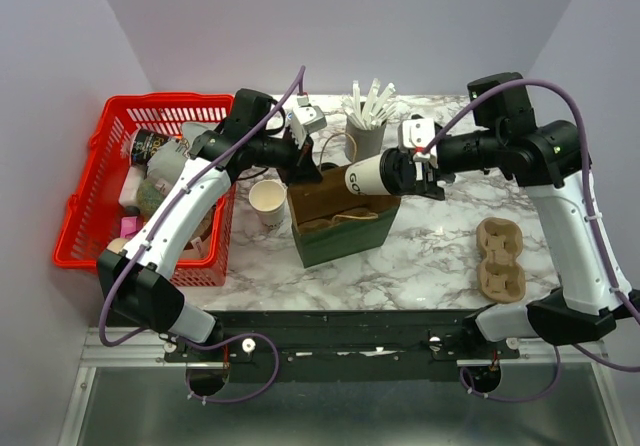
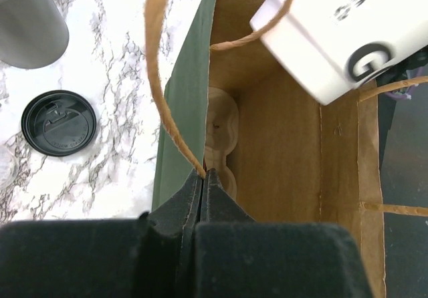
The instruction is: Pack the takeout coffee
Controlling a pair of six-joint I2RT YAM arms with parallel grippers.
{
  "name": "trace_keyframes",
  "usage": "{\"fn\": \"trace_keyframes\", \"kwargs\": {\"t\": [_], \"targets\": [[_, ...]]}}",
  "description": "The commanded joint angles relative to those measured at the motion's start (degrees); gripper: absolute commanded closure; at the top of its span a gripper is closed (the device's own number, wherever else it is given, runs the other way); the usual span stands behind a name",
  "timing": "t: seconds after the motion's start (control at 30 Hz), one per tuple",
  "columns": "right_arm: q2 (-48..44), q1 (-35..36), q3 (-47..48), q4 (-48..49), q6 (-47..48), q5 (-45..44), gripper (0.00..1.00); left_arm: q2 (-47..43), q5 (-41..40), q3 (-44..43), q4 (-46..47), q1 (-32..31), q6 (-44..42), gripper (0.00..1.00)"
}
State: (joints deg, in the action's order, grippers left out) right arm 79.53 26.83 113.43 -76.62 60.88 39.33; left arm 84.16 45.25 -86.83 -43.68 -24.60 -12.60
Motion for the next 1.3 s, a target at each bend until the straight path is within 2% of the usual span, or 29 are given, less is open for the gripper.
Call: {"fn": "trace_keyframes", "kwargs": {"t": [0.0, 0.2, 0.43, 0.73, 1.07, 1.27], "targets": [[-1.92, 0.94, -3.12, -8.2, 0.47, -2.77, 0.53, -1.54, 1.85, 0.17, 2.55, -0.62, 2.05, 1.0], [-1.75, 3.75, -5.05, -7.59, 1.7, -5.4, 0.54, -2.86, 1.51, 0.69, 2.73, -3.6, 0.21, 1.0], [1.95, 11.22, -7.07, -7.14, -0.41, -10.15, 0.56, -4.27, -2.1, 1.57, 3.34, -6.51, -1.99, 1.0], [0.89, 18.16, -14.11, -0.28, -5.59, -22.27, 0.58, -5.14, -2.01, 2.54, 6.15, -7.65, 1.09, 1.0], [2.56, 23.53, -15.25, 3.84, -10.42, -31.77, 0.62, -7.25, -0.16, 4.56, 6.68, -10.2, -5.24, 1.0], [2.39, 26.25, -21.38, 6.22, -11.31, -34.76, 0.63, -9.71, -4.03, 8.07, 12.38, -12.05, 1.51, 1.0]]}}
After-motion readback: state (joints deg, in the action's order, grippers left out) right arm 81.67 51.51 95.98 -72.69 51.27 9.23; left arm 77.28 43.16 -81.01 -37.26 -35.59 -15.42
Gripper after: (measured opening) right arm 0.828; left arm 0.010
